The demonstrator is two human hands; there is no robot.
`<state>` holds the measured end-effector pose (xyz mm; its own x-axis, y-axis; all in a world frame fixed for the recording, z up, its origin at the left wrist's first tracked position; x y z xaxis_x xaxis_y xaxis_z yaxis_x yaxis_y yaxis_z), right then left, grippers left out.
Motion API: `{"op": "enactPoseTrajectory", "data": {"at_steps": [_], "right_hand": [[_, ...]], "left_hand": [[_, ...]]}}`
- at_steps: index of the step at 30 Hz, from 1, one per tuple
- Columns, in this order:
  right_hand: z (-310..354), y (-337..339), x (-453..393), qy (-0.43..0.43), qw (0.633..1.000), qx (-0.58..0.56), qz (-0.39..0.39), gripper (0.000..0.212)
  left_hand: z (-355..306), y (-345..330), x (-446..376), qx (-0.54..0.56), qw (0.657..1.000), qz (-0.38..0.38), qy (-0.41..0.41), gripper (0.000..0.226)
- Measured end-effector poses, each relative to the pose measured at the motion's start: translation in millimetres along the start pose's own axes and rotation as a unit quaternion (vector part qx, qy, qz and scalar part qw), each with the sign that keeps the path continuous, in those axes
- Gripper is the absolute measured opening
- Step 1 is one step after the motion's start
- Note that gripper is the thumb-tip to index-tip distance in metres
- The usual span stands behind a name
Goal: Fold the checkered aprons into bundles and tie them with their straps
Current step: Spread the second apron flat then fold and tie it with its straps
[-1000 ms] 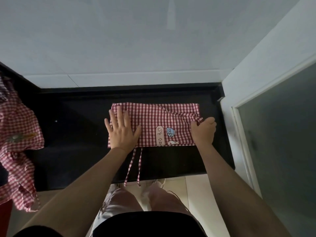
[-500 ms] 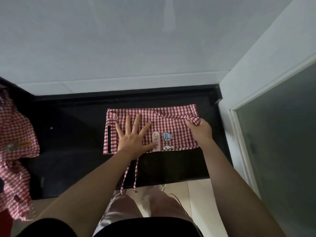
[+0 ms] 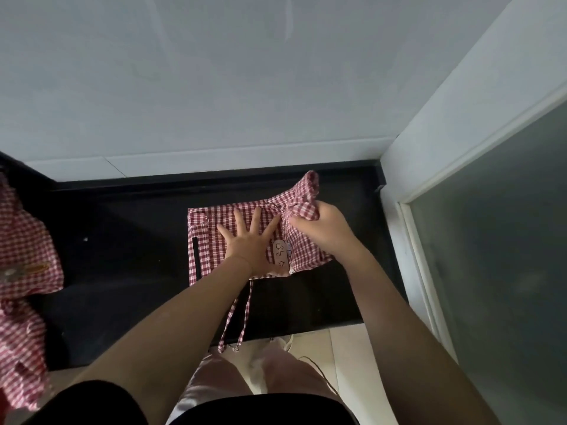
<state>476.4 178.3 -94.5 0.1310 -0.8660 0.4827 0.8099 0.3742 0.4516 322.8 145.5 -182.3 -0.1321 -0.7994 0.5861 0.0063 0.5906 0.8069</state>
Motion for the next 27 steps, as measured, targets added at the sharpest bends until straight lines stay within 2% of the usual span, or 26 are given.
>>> {"op": "enactPoseTrajectory", "data": {"at_steps": [2, 3, 4, 5, 6, 7, 8, 9, 11, 12, 15, 16, 17, 20, 21, 22, 24, 27], "right_hand": [[13.0, -10.2, 2.7, 0.001, 1.0, 0.008, 0.009, 0.018], [16.7, -10.4, 3.1, -0.002, 1.0, 0.009, 0.003, 0.018], [22.6, -11.1, 4.1, -0.005, 1.0, 0.014, -0.008, 0.015], [25.9, -9.3, 5.5, -0.01, 0.999, 0.024, -0.02, 0.011], [28.7, -9.5, 6.3, -0.014, 0.999, 0.033, -0.03, 0.006], [34.4, -13.2, 7.9, -0.016, 0.998, 0.038, -0.039, 0.007], [37.6, -17.4, 9.7, -0.018, 0.998, 0.039, -0.047, 0.012], [43.3, -26.2, 11.1, -0.022, 0.998, 0.041, -0.053, 0.016], [54.6, -49.5, 13.3, -0.019, 0.997, 0.051, -0.05, 0.013], [61.0, -63.6, 13.7, -0.012, 0.997, 0.063, -0.047, 0.011], [78.0, -111.7, 10.6, 0.021, 0.991, 0.124, -0.038, 0.015], [80.5, -127.6, 8.8, 0.025, 0.989, 0.144, -0.035, 0.018], [83.5, -144.7, 8.2, 0.024, 0.986, 0.163, -0.028, 0.021], [79.0, -177.6, 4.0, 0.011, 0.975, 0.221, -0.002, 0.029], [77.6, -185.5, 3.0, 0.007, 0.971, 0.237, 0.009, 0.032], [74.9, -190.2, 2.7, 0.005, 0.968, 0.25, 0.02, 0.035], [76.6, -195.5, 6.5, 0.01, 0.965, 0.258, 0.051, 0.039], [85.6, -195.2, 17.4, 0.026, 0.953, 0.265, 0.146, 0.038]], "left_hand": [[4.6, 9.1, 4.1, 0.044, 0.999, 0.003, -0.023, 0.128], [10.2, 16.2, 10.2, 0.077, 0.996, -0.02, -0.032, 0.118], [23.4, 27.2, 20.9, 0.11, 0.991, -0.073, -0.028, 0.1], [38.8, 38.5, 33.3, 0.139, 0.978, -0.157, -0.004, 0.078], [61.4, 45.3, 48.5, 0.164, 0.955, -0.243, 0.049, 0.057], [88.0, 46.3, 64.3, 0.193, 0.928, -0.297, 0.118, 0.044], [110.0, 36.6, 72.9, 0.241, 0.909, -0.29, 0.18, 0.039], [128.4, 21.5, 77.1, 0.309, 0.894, -0.239, 0.219, 0.041], [136.9, -7.7, 75.4, 0.444, 0.864, -0.108, 0.212, 0.054], [135.8, -13.8, 74.2, 0.477, 0.854, -0.083, 0.189, 0.06], [135.5, -13.6, 74.4, 0.48, 0.86, -0.095, 0.147, 0.069], [135.5, -14.9, 73.1, 0.501, 0.85, -0.088, 0.138, 0.067], [137.0, -17.4, 73.4, 0.548, 0.823, -0.068, 0.136, 0.061], [139.2, -18.6, 77.9, 0.687, 0.705, -0.004, 0.178, 0.03], [142.7, -16.8, 81.0, 0.711, 0.675, 0.003, 0.195, 0.023], [144.9, -15.3, 82.5, 0.723, 0.662, -0.001, 0.199, 0.025], [148.3, -11.6, 82.3, 0.726, 0.664, -0.018, 0.174, 0.034], [145.9, -14.0, 78.4, 0.709, 0.687, -0.023, 0.158, 0.039]]}}
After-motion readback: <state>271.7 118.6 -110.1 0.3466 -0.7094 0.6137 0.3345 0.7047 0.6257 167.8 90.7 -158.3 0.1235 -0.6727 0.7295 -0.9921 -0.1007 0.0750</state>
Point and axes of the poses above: each hand's wrist, its own x-axis away from the middle knuckle, its own y-axis out of the back of the hand, z = x × y, the point moved 7 cm from there along -x, towards the middle knuckle, and after that the axes turned 4 degrees about x, right-handed, at the moved point
